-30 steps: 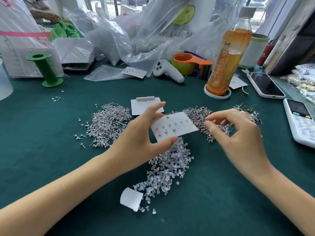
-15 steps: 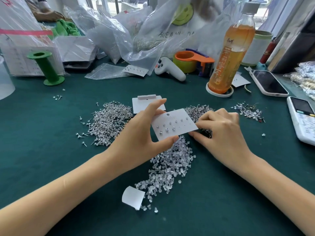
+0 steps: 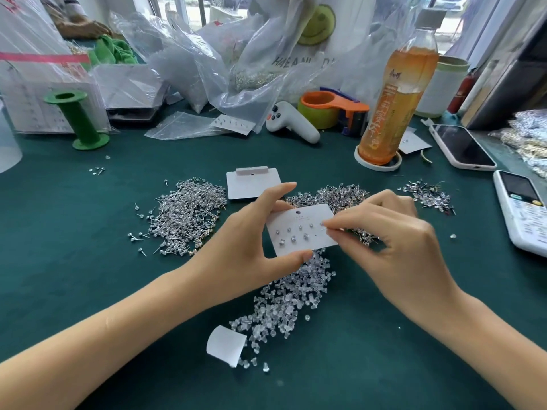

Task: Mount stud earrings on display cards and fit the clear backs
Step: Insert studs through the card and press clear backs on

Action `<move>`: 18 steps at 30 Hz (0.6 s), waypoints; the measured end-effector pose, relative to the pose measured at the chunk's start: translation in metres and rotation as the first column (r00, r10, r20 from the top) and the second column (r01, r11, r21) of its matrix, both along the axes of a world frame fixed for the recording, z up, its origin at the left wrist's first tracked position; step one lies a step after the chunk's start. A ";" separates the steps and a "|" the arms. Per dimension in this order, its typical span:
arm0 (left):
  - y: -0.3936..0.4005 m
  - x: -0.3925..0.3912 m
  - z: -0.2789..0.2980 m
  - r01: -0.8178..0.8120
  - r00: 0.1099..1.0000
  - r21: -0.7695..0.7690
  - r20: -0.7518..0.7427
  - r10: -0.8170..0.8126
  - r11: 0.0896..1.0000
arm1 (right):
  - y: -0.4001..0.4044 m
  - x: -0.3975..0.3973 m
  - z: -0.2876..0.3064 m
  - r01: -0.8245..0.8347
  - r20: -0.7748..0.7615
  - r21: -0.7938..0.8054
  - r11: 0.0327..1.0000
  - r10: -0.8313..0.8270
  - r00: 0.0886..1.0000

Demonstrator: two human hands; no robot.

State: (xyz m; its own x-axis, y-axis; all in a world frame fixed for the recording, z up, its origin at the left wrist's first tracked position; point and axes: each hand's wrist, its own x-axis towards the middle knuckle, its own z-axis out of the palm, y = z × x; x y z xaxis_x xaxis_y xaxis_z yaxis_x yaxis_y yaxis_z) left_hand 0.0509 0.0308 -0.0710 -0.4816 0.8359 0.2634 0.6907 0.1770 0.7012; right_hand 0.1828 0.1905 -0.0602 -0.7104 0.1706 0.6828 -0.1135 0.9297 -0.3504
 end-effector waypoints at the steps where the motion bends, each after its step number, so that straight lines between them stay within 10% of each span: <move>1: 0.000 0.001 0.000 0.013 1.000 0.000 0.004 -0.013 1.000 | 0.000 0.000 -0.001 -0.012 0.005 0.011 1.000 0.012 1.000; 18: -0.001 0.002 0.000 0.065 0.998 0.022 -0.002 -0.065 0.998 | 0.002 0.002 -0.004 -0.047 -0.025 0.168 0.985 0.052 0.998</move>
State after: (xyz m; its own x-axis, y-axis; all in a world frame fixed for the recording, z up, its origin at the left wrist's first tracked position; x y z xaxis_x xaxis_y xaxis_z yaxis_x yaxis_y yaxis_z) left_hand 0.0531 0.0300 -0.0712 -0.4262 0.8594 0.2825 0.7013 0.1166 0.7032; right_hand 0.1847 0.1925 -0.0637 -0.6946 0.0178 0.7192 -0.1685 0.9679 -0.1867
